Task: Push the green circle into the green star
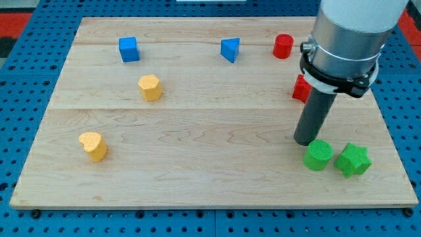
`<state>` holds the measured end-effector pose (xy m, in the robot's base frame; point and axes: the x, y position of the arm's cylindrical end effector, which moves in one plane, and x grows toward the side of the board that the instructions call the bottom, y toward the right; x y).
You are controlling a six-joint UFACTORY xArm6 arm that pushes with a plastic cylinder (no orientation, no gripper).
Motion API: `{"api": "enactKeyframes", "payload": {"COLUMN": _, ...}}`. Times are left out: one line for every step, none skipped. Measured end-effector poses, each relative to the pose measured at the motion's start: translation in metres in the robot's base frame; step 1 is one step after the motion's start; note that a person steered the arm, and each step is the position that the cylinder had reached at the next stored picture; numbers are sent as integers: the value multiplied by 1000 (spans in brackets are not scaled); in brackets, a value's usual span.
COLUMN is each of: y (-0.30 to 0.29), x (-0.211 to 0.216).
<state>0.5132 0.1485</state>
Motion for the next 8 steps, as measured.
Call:
{"api": "enactKeyframes", "payload": {"y": -34, "x": 0}}
{"api": "enactKeyframes", "payload": {"y": -42, "x": 8}}
{"api": "enactKeyframes", "payload": {"y": -10, "x": 12}}
{"api": "enactKeyframes", "payload": {"y": 12, "x": 13}}
{"api": "enactKeyframes", "payload": {"y": 13, "x": 13}}
{"api": "enactKeyframes", "payload": {"y": 8, "x": 13}}
{"api": "enactKeyframes", "payload": {"y": -2, "x": 10}}
{"api": "enactKeyframes", "payload": {"y": -59, "x": -20}}
